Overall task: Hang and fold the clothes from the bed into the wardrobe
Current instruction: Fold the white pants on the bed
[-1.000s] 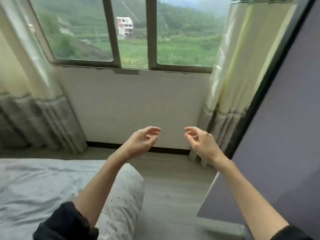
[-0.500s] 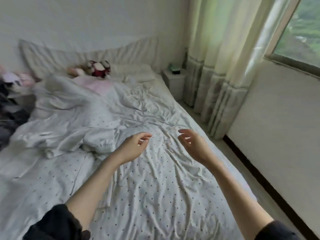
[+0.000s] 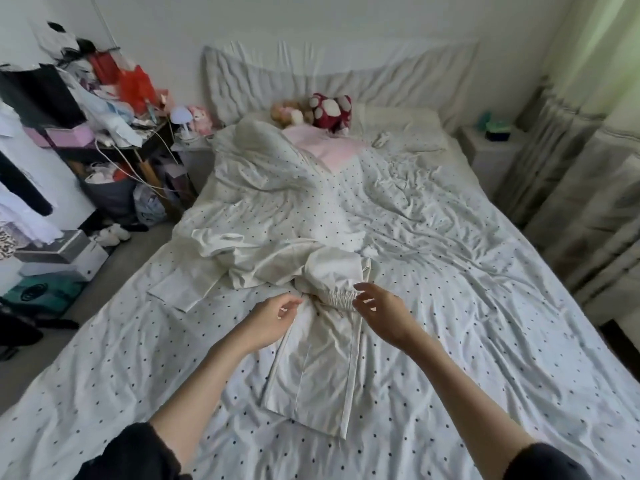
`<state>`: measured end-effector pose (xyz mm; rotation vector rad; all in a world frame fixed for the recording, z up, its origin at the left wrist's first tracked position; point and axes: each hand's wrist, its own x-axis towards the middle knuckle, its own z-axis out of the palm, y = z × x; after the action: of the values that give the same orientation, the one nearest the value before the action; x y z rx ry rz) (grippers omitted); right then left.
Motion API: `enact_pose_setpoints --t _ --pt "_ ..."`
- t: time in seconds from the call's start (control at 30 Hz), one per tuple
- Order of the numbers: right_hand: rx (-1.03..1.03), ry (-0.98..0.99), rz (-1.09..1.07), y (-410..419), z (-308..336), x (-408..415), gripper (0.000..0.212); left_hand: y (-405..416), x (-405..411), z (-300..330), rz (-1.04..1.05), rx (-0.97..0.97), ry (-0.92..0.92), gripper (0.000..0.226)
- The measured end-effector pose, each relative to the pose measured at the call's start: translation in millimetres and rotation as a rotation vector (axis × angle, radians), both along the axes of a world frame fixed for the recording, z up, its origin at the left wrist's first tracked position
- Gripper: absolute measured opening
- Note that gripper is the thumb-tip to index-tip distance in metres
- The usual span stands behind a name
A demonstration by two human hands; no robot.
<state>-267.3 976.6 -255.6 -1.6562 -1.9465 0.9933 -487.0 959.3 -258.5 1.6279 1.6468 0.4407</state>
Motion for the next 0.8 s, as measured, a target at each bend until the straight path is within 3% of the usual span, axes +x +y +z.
enact_pose_setpoints --t 0.17,0.3,0.43,0.57,0.7,0.8 --pt "-0.043 -0.139 -0.041 55.5 -55.8 -43.3 0.040 58.7 -38.5 -56.0 -0.067 -0.145 0.033 0.033" --pt "0.065 -0.392 -0.029 85.7 -101.6 -44.3 0.041 94.3 -48.3 -97.2 -0.110 -0.217 0.056 0.036" --pt "0.049 -0.513 0.028 105.9 -147.8 -37.1 0.045 108.4 -45.5 -135.4 -0.118 -0.250 0.042 0.036" --pt "0.082 -0.649 0.104 134.2 -189.5 -35.3 0.069 121.1 -42.5 -162.5 -0.105 -0.242 0.034 0.035" --pt "-0.011 -0.736 0.174 163.1 -217.1 -31.3 0.081 143.7 -43.6 -176.9 -0.074 -0.197 0.041 0.035" --pt "0.068 -0.718 0.183 171.1 -224.8 -25.4 0.108 159.7 -41.7 -179.0 -0.068 -0.166 0.046 0.035"
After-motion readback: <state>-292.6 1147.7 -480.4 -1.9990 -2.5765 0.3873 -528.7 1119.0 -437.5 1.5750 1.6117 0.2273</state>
